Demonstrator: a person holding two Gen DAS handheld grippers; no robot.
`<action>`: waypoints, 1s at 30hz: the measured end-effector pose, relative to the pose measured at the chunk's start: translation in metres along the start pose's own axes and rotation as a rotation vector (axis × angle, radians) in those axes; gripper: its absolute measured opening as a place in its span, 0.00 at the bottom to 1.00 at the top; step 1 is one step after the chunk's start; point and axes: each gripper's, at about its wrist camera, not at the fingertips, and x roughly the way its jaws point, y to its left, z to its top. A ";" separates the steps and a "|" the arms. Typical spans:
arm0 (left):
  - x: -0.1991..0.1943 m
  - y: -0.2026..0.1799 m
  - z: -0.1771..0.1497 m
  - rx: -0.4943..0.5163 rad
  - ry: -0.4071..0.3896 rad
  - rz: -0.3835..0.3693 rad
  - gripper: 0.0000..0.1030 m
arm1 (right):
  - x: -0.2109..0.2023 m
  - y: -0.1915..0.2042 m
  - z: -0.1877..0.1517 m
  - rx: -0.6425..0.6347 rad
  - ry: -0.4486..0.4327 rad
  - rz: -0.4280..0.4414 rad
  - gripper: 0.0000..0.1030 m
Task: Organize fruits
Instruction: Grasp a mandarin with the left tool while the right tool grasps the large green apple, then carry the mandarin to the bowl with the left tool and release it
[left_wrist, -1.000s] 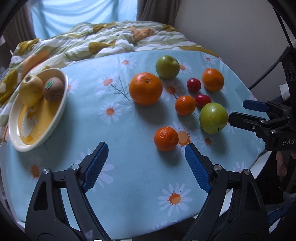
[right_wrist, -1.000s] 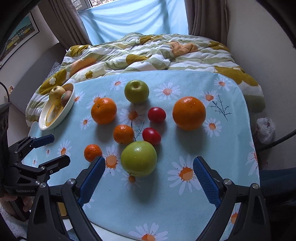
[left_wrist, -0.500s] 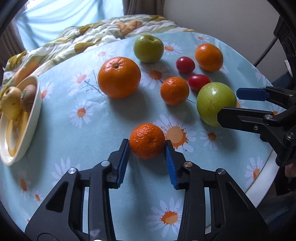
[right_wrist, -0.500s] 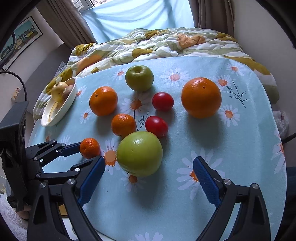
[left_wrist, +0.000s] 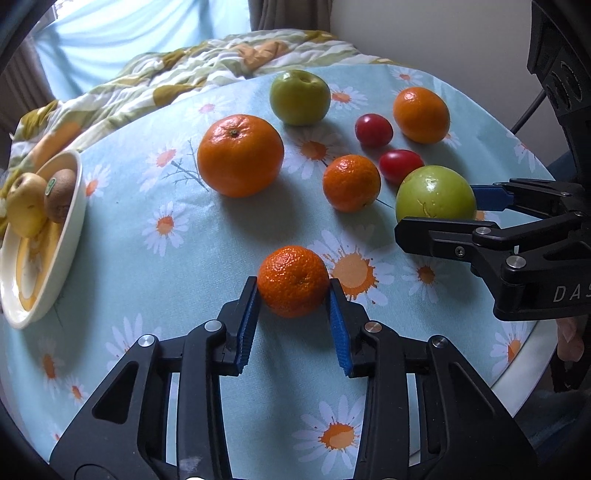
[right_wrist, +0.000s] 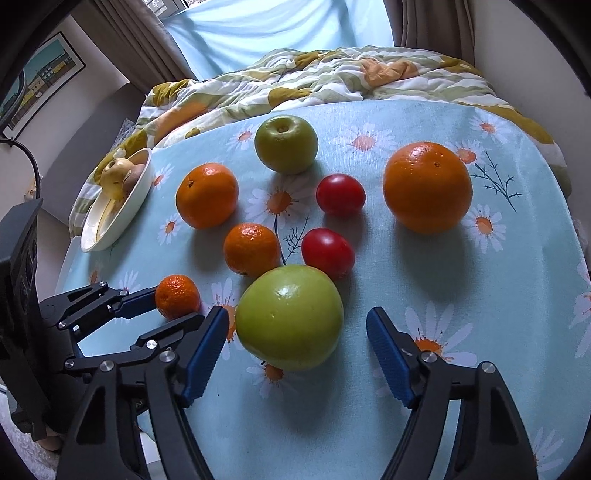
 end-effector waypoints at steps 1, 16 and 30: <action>0.000 0.000 0.000 -0.001 0.000 0.000 0.41 | 0.001 0.001 0.000 -0.001 0.000 0.002 0.67; -0.011 0.008 -0.005 -0.044 -0.017 0.009 0.40 | -0.002 0.009 -0.003 -0.048 0.003 -0.025 0.48; -0.068 0.025 -0.010 -0.159 -0.088 0.046 0.40 | -0.036 0.034 0.004 -0.139 -0.037 -0.019 0.48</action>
